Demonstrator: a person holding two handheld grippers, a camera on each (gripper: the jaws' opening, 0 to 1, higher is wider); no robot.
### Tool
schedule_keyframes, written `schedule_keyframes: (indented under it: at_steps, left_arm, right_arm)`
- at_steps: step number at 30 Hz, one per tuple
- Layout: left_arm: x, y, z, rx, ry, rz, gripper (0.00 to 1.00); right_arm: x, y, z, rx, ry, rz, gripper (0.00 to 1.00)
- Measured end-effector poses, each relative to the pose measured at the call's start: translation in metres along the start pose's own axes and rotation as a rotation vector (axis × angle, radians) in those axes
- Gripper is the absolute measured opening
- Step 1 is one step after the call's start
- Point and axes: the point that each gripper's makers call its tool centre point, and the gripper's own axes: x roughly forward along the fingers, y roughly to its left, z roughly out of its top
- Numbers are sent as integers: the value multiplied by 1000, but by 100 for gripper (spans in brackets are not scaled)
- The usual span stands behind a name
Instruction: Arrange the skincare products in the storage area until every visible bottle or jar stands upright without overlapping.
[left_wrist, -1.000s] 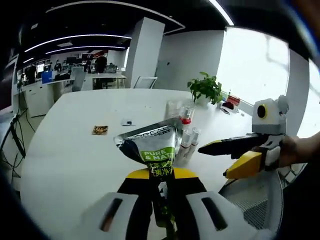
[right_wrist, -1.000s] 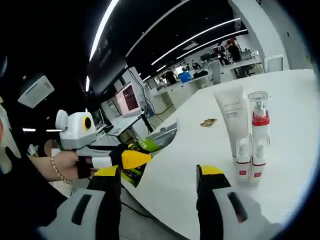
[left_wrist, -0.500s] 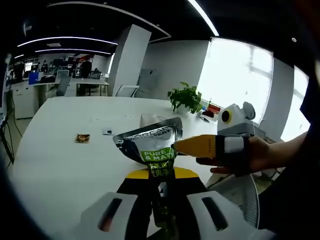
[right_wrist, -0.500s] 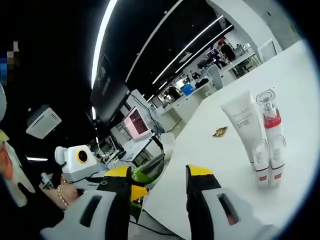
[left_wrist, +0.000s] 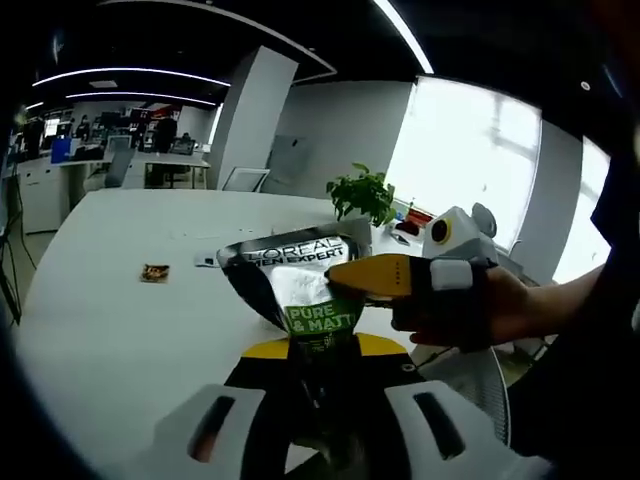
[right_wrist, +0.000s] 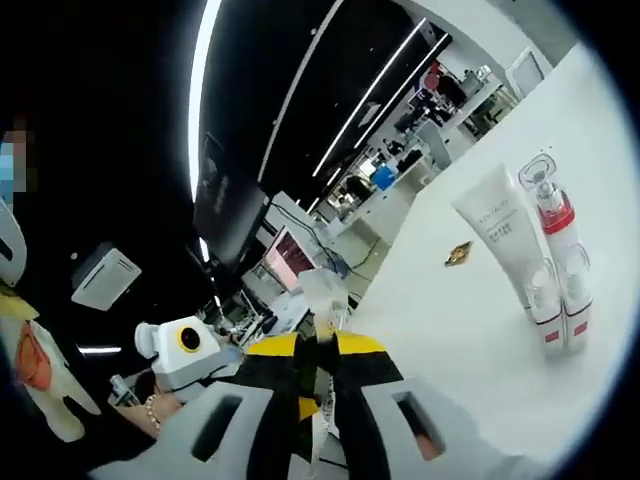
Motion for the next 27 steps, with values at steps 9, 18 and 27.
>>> schedule_keyframes:
  at_steps: [9, 18, 27]
  left_arm:
    - [-9, 5, 7, -31, -9, -20, 35]
    - [-25, 25, 33, -120, -86, -108, 50]
    - [-32, -2, 50, -199, -106, -369, 43]
  right_arm:
    - [-6, -1, 3, 60, 3, 31, 4]
    - [-10, 21, 16, 106, 1, 172, 1]
    - [-10, 54, 33, 139, 30, 339, 1]
